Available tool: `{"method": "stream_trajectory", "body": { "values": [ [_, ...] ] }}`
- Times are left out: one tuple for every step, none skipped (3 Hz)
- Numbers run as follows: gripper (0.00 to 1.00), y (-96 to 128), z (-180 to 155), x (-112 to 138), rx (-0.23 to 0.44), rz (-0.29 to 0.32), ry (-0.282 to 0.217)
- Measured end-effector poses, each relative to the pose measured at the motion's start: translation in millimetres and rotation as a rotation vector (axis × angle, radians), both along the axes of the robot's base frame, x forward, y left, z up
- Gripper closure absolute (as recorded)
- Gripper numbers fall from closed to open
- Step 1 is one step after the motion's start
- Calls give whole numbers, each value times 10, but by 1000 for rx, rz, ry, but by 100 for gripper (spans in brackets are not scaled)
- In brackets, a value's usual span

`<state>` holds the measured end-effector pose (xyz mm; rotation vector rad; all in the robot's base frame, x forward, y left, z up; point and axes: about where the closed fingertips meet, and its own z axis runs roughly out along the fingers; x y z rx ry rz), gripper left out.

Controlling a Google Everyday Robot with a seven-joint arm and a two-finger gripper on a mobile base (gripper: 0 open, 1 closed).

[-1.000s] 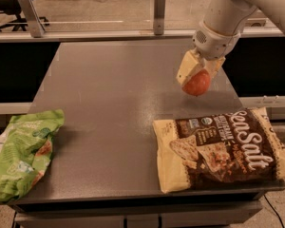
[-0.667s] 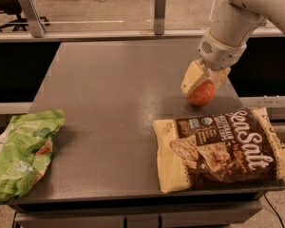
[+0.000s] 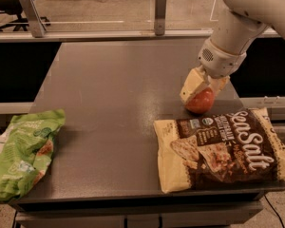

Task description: Move apple near brown chip bag

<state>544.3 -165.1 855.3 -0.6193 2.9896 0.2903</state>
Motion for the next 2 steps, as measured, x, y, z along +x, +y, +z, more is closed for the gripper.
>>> {"method": "stream_trajectory", "body": {
  "values": [
    [35,16,-5,16,2,1,-5],
    [12,31,-9,30,4,2,-11]
  ]
}}
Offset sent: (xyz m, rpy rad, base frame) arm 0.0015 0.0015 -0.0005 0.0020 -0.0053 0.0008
